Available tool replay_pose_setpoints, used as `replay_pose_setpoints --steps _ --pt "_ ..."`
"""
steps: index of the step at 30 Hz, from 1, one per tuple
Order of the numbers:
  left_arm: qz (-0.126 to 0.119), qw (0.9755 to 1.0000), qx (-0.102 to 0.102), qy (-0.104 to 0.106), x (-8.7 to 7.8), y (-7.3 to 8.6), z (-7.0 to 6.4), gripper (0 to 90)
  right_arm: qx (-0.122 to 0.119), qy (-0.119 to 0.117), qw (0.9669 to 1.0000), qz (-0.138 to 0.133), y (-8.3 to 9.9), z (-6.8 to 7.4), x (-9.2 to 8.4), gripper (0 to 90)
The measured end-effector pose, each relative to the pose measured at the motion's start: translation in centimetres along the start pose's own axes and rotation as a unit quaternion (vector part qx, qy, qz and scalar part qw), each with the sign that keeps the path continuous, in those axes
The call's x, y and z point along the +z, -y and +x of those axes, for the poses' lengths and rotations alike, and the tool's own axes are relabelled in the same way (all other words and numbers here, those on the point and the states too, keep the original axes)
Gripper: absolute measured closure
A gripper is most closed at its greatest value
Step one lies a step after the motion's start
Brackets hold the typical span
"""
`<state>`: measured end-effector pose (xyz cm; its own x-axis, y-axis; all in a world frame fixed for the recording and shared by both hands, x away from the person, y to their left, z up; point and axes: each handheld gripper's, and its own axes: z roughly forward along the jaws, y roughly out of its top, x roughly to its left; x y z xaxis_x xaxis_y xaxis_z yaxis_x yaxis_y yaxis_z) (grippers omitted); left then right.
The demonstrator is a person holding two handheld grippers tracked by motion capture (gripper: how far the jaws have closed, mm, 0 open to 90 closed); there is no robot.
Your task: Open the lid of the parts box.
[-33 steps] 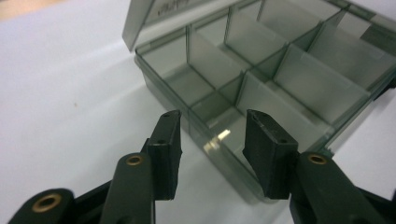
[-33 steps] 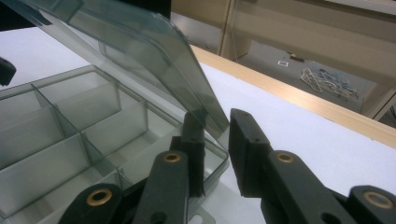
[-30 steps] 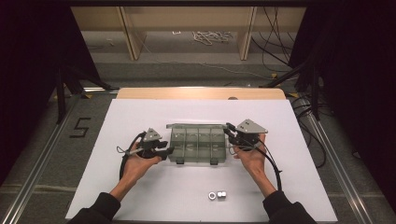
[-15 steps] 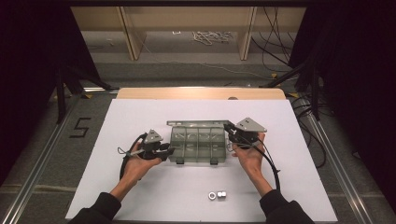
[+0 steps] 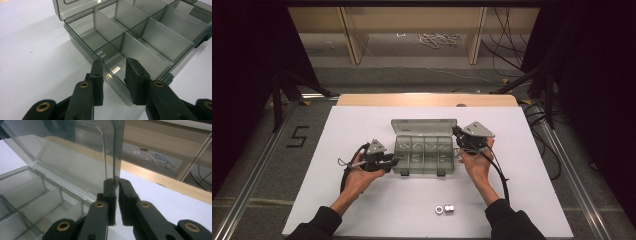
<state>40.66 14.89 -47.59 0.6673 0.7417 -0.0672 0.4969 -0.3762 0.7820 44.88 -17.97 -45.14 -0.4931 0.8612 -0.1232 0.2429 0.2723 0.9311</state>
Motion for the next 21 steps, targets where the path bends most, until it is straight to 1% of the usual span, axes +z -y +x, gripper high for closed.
replay_pose_setpoints --steps 1,2,3,4,5,6,7,8,9,10,12,13,14,15,16,17,18,19,21 --pt "-0.004 1.0000 -0.001 -0.003 0.1 0.0 0.0 68.2 0.004 -0.004 1.0000 0.006 0.0 0.0 0.0 85.1" --pt "-0.005 1.0000 -0.004 -0.003 0.1 0.1 0.0 68.2 0.006 -0.001 1.0000 0.002 -0.1 0.0 0.1 85.2" --pt "-0.006 1.0000 -0.005 -0.004 0.1 0.1 0.0 68.2 0.000 0.002 1.0000 -0.001 -0.1 -0.1 0.2 85.3" --pt "-0.007 1.0000 -0.003 -0.003 0.1 0.1 0.0 68.3 0.003 0.001 1.0000 0.001 -0.2 -0.2 0.3 85.3" --pt "-0.003 1.0000 0.001 0.001 0.0 0.1 0.1 68.3 0.014 -0.004 0.9999 0.007 -0.2 -0.1 0.3 85.3" --pt "-0.006 1.0000 -0.003 0.000 0.0 0.1 0.0 68.3 0.007 0.001 1.0000 -0.002 -0.2 -0.2 0.5 85.4" --pt "-0.006 1.0000 0.001 0.000 0.0 0.1 0.1 68.3 0.008 0.000 1.0000 0.002 -0.3 -0.3 0.5 85.4" --pt "-0.005 1.0000 0.001 0.001 0.0 0.1 0.1 68.2 0.010 -0.002 0.9999 -0.001 -0.3 -0.4 0.6 85.5" --pt "-0.005 1.0000 0.000 0.001 0.0 0.1 0.1 68.2 0.018 -0.004 0.9998 0.004 -0.3 -0.3 0.7 85.5" --pt "-0.006 1.0000 -0.001 0.001 0.0 0.1 0.1 68.2 0.012 0.000 0.9999 0.000 -0.4 -0.4 0.8 85.5" --pt "-0.008 1.0000 -0.004 -0.001 0.1 0.1 0.0 68.2 0.014 0.001 0.9999 -0.003 -0.4 -0.6 1.0 85.7" --pt "-0.007 1.0000 -0.003 -0.004 0.0 0.1 0.0 68.2 0.022 -0.002 0.9997 0.004 -0.5 -0.5 0.9 85.7" --pt "-0.007 1.0000 -0.005 -0.004 0.1 0.1 0.0 68.3 0.022 -0.003 0.9998 0.003 -0.5 -0.6 1.0 85.7" --pt "-0.008 1.0000 -0.004 0.001 0.1 0.1 0.0 68.2 0.017 -0.002 0.9999 0.003 -0.6 -0.8 1.1 85.8" --pt "-0.005 1.0000 0.003 0.000 0.0 0.1 0.1 68.3 0.027 -0.003 0.9996 0.006 -0.6 -0.7 1.2 85.8" --pt "-0.004 1.0000 -0.001 0.003 0.0 0.1 0.1 68.3 0.029 -0.003 0.9996 0.006 -0.7 -0.7 1.3 85.7" --pt "-0.007 1.0000 -0.006 0.002 0.0 0.1 0.1 68.3 0.024 -0.003 0.9997 0.002 -0.7 -0.9 1.4 85.8" --pt "-0.006 1.0000 -0.001 -0.001 0.0 0.1 0.1 68.3 0.027 -0.001 0.9996 0.005 -0.7 -0.9 1.4 85.8" --pt "-0.008 0.9999 -0.007 -0.004 0.1 0.1 -0.1 68.2 0.036 -0.002 0.9993 0.005 -0.8 -1.0 1.7 85.8"
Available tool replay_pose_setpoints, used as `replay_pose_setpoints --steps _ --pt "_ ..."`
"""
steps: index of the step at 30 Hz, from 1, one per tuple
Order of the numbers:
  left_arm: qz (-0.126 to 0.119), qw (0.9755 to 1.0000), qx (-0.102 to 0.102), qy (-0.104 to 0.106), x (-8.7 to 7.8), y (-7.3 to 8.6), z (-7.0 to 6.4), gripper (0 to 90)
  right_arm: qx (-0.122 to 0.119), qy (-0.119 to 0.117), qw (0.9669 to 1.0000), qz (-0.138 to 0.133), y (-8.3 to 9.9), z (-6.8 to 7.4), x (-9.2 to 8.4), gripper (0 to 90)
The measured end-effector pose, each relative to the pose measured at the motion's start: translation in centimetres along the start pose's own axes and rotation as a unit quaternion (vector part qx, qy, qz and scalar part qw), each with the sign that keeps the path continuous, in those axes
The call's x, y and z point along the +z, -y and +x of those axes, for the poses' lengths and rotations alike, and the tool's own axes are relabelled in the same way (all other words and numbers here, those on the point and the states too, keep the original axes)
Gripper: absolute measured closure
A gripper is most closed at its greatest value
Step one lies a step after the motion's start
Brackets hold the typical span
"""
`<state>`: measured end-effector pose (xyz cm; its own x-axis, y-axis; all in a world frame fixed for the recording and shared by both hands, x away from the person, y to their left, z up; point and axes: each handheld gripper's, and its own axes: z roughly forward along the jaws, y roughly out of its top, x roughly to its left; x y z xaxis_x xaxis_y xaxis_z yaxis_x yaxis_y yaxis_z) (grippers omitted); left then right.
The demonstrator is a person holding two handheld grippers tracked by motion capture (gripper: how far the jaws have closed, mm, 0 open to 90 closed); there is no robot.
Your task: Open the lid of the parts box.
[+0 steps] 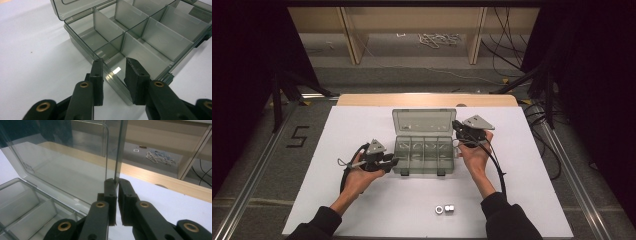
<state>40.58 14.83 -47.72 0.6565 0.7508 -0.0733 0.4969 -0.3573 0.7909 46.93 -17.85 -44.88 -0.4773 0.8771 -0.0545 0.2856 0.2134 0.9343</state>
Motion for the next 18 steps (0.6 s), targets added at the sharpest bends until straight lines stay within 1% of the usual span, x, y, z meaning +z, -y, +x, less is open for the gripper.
replay_pose_setpoints --steps 1,2,3,4,5,6,7,8,10,11,12,13,14,15,16,17,18 --pt "0.004 0.9999 0.012 0.004 -0.08 -0.03 0.12 68.2 0.000 0.000 1.0000 0.000 0.00 0.00 0.00 85.8" --pt "-0.002 1.0000 0.004 0.001 0.00 0.00 -0.05 68.2 -0.007 0.003 1.0000 0.001 -0.10 -0.13 0.01 85.8" --pt "0.002 0.9999 0.011 -0.002 -0.06 -0.02 -0.01 68.2 -0.002 0.001 1.0000 -0.001 -0.09 -0.05 0.15 85.8" --pt "0.001 0.9999 0.014 -0.002 -0.06 -0.03 -0.01 68.2 -0.003 -0.001 1.0000 0.001 -0.12 -0.10 0.20 85.8" --pt "0.000 0.9999 0.011 -0.001 -0.02 -0.01 -0.05 68.2 -0.010 0.003 0.9999 -0.003 -0.15 -0.20 0.30 85.8" --pt "0.001 1.0000 0.010 -0.001 -0.02 0.00 -0.08 68.1 0.001 0.001 1.0000 0.005 -0.24 -0.16 0.25 85.8" --pt "0.001 0.9999 0.011 -0.001 -0.02 0.00 -0.09 68.1 0.001 0.001 1.0000 0.002 -0.26 -0.20 0.35 85.7" --pt "0.004 0.9999 0.014 0.002 -0.08 -0.03 -0.03 68.0 -0.001 -0.002 1.0000 0.008 -0.29 -0.24 0.32 85.6" --pt "0.005 0.9999 0.016 0.002 -0.10 -0.03 -0.02 68.0 -0.005 0.006 1.0000 0.003 -0.35 -0.33 0.51 85.7" --pt "0.002 0.9998 0.021 -0.003 -0.08 -0.03 -0.06 68.0 0.005 0.001 0.9999 0.012 -0.40 -0.26 0.48 85.6" --pt "0.003 0.9997 0.025 -0.003 -0.08 -0.02 -0.06 68.0 0.001 0.000 1.0000 0.006 -0.40 -0.35 0.54 85.6" --pt "0.005 0.9997 0.025 -0.001 -0.10 -0.04 -0.13 68.0 0.004 0.000 0.9999 0.012 -0.43 -0.32 0.50 85.6" --pt "0.005 0.9994 0.033 -0.005 -0.12 -0.06 -0.17 68.0 0.005 0.003 0.9999 0.010 -0.43 -0.33 0.55 85.7" --pt "0.004 0.9995 0.030 -0.004 -0.10 -0.03 -0.22 68.0 0.006 0.001 0.9999 0.012 -0.45 -0.38 0.58 85.6" --pt "0.004 0.9994 0.035 -0.005 -0.11 -0.05 -0.18 68.0 0.009 -0.002 0.9999 0.010 -0.46 -0.48 0.58 85.7" --pt "0.005 0.9993 0.036 -0.004 -0.14 -0.06 -0.15 68.0 0.018 -0.008 0.9997 0.012 -0.46 -0.46 0.65 85.7" --pt "0.004 0.9994 0.033 -0.003 -0.13 -0.04 -0.14 68.0 0.013 -0.001 0.9999 0.006 -0.46 -0.58 0.75 85.7"
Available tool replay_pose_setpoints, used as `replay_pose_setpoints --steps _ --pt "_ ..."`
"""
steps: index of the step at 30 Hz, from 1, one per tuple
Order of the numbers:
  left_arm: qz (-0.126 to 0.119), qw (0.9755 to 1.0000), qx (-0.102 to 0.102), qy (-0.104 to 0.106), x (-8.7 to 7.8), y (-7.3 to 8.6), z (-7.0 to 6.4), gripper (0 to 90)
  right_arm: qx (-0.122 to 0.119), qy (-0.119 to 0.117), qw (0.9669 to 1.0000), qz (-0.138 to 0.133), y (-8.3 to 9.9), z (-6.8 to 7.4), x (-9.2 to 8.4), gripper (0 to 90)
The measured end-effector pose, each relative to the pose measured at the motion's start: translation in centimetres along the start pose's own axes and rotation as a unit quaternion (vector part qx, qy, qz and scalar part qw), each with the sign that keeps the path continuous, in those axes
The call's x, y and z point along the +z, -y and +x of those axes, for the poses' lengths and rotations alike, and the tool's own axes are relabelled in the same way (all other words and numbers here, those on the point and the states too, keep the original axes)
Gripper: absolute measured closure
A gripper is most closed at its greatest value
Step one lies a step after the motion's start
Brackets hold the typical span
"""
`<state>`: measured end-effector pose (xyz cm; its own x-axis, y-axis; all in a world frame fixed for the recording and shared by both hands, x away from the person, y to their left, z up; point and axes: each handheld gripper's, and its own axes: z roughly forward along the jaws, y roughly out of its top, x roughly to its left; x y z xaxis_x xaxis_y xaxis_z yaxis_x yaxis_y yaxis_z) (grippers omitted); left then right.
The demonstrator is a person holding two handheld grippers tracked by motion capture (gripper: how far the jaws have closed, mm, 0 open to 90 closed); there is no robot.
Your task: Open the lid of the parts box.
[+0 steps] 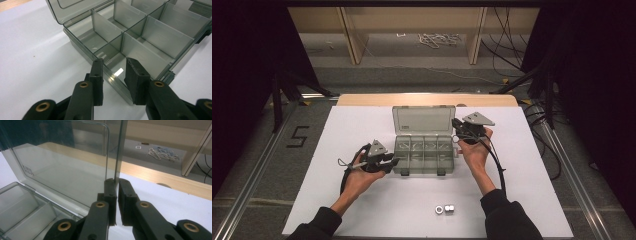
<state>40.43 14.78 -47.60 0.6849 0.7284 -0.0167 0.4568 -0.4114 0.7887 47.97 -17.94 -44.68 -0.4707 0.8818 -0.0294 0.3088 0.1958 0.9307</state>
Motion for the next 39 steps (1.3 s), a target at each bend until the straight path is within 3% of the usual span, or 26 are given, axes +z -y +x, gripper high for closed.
replay_pose_setpoints --steps 7,11,13,17,25,30,39 --pt "0.000 1.0000 0.000 -0.001 0.0 0.0 0.0 68.0 0.014 -0.006 0.9999 0.004 -0.1 -0.2 0.3 86.2" --pt "-0.004 0.9999 -0.011 0.001 0.1 0.1 0.0 68.0 0.024 -0.003 0.9996 0.012 -0.2 -0.3 0.5 86.5" --pt "-0.003 1.0000 0.001 -0.002 0.0 0.0 0.0 68.0 0.020 -0.002 0.9998 0.003 -0.2 -0.4 0.7 86.5" --pt "-0.007 0.9999 -0.012 0.000 0.1 0.1 -0.1 68.0 0.028 -0.002 0.9996 0.006 -0.2 -0.5 0.9 86.8" --pt "-0.005 0.9999 -0.012 -0.001 0.0 0.1 0.1 68.0 0.039 -0.005 0.9992 0.007 -0.2 -0.8 1.3 87.4" --pt "-0.010 0.9992 -0.038 0.006 0.1 0.2 0.1 68.4 0.050 -0.007 0.9987 0.005 -0.1 -0.9 1.5 87.8" --pt "-0.009 0.9996 -0.029 0.002 0.0 0.2 0.0 68.4 0.063 -0.009 0.9980 0.002 -0.1 -1.0 1.7 88.4"
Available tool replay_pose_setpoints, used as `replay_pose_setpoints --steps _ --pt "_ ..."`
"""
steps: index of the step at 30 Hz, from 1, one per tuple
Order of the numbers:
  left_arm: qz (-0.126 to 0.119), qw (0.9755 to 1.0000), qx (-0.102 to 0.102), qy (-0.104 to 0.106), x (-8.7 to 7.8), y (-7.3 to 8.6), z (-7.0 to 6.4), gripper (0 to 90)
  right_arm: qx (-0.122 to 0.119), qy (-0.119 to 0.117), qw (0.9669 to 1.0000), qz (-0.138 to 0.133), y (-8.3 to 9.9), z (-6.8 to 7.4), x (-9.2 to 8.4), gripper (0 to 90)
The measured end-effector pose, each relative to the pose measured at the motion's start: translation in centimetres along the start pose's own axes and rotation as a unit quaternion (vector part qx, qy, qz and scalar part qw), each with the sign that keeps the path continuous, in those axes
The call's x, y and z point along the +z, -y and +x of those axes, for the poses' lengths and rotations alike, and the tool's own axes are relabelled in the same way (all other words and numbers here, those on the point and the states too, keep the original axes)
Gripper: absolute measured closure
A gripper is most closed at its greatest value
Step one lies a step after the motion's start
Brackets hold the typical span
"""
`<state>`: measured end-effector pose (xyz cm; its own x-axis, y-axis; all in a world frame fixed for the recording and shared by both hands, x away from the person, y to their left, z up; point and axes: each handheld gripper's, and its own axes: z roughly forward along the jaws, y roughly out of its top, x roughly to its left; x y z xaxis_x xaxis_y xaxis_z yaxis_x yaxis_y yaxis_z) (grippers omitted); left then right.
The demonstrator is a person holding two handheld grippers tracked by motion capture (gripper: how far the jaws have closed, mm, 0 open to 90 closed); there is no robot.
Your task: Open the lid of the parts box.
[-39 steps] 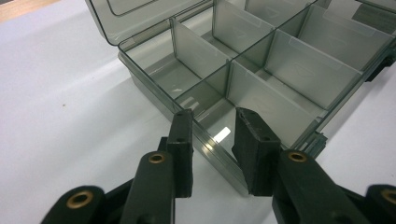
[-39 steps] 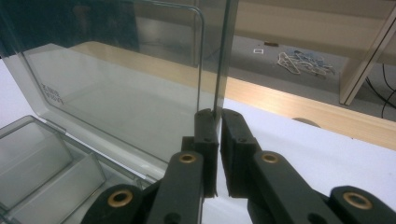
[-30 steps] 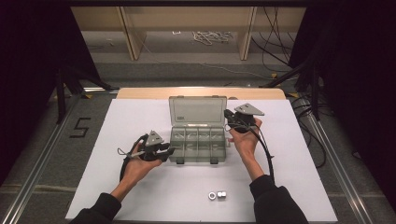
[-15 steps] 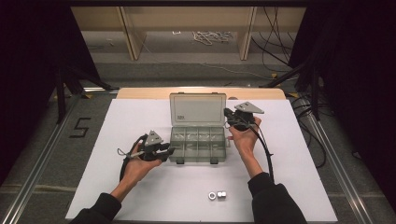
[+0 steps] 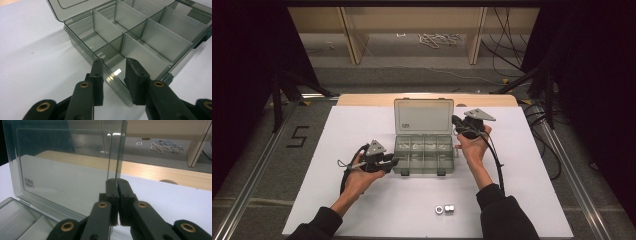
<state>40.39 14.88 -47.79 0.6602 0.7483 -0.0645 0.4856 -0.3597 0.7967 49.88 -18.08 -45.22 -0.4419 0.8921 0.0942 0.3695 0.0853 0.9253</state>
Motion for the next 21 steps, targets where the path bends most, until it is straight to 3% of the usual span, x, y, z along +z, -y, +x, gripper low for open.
replay_pose_setpoints --steps 10,14,16,21 --pt "0.002 1.0000 0.001 0.001 0.0 0.0 0.0 68.4 0.005 0.007 0.9999 0.011 -0.3 0.0 0.4 88.9" --pt "0.004 1.0000 0.000 -0.001 0.0 0.0 0.0 68.4 0.019 0.010 0.9997 0.015 -0.3 0.0 0.8 89.2" --pt "0.004 1.0000 0.001 -0.001 0.0 0.0 0.0 68.4 0.009 0.017 0.9996 0.020 -0.4 0.0 0.9 89.2" --pt "0.003 1.0000 0.002 -0.005 0.0 0.0 -0.1 68.5 0.014 0.013 0.9996 0.022 -0.4 -0.1 1.1 89.2"
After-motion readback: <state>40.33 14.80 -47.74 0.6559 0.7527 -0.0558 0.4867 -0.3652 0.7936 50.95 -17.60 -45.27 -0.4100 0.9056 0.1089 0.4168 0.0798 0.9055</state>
